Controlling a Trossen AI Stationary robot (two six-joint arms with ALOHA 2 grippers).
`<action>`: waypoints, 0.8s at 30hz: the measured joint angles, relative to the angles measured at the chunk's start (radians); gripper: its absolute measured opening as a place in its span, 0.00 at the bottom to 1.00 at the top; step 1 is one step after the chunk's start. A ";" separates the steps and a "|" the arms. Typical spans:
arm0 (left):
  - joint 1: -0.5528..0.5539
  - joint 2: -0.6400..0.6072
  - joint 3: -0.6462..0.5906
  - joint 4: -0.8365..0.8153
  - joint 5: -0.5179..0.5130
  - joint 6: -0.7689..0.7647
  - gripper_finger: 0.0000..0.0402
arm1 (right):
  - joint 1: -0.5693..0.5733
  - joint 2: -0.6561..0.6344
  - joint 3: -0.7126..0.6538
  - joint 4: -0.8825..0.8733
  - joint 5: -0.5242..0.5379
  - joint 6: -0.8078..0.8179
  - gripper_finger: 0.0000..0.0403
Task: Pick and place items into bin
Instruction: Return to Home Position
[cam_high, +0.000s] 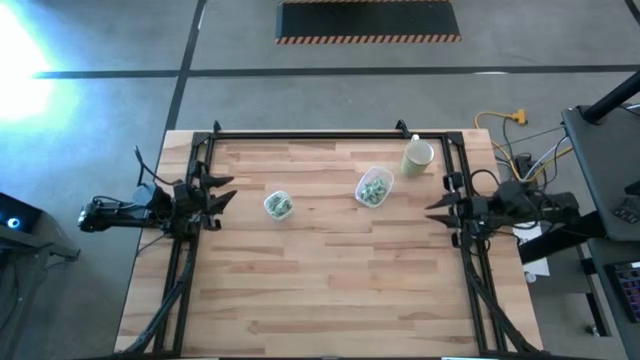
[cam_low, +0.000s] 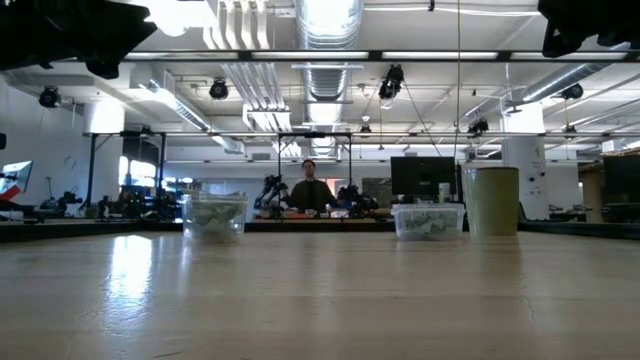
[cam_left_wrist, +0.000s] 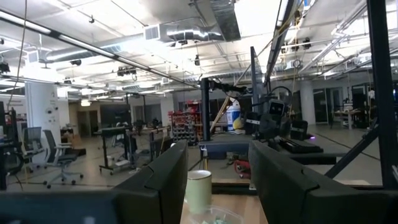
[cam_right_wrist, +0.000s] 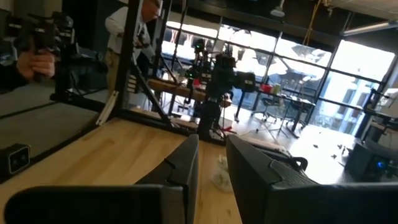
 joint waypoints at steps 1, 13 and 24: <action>0.000 0.000 0.000 -0.001 0.000 0.000 0.38 | -0.008 0.000 0.000 -0.001 0.000 0.003 0.18; 0.000 0.012 0.000 -0.011 0.000 0.003 0.38 | -0.070 0.000 -0.032 0.043 0.000 -0.004 0.18; 0.000 -0.006 0.000 -0.006 0.056 0.026 0.38 | -0.088 0.000 -0.155 0.226 -0.002 0.003 0.18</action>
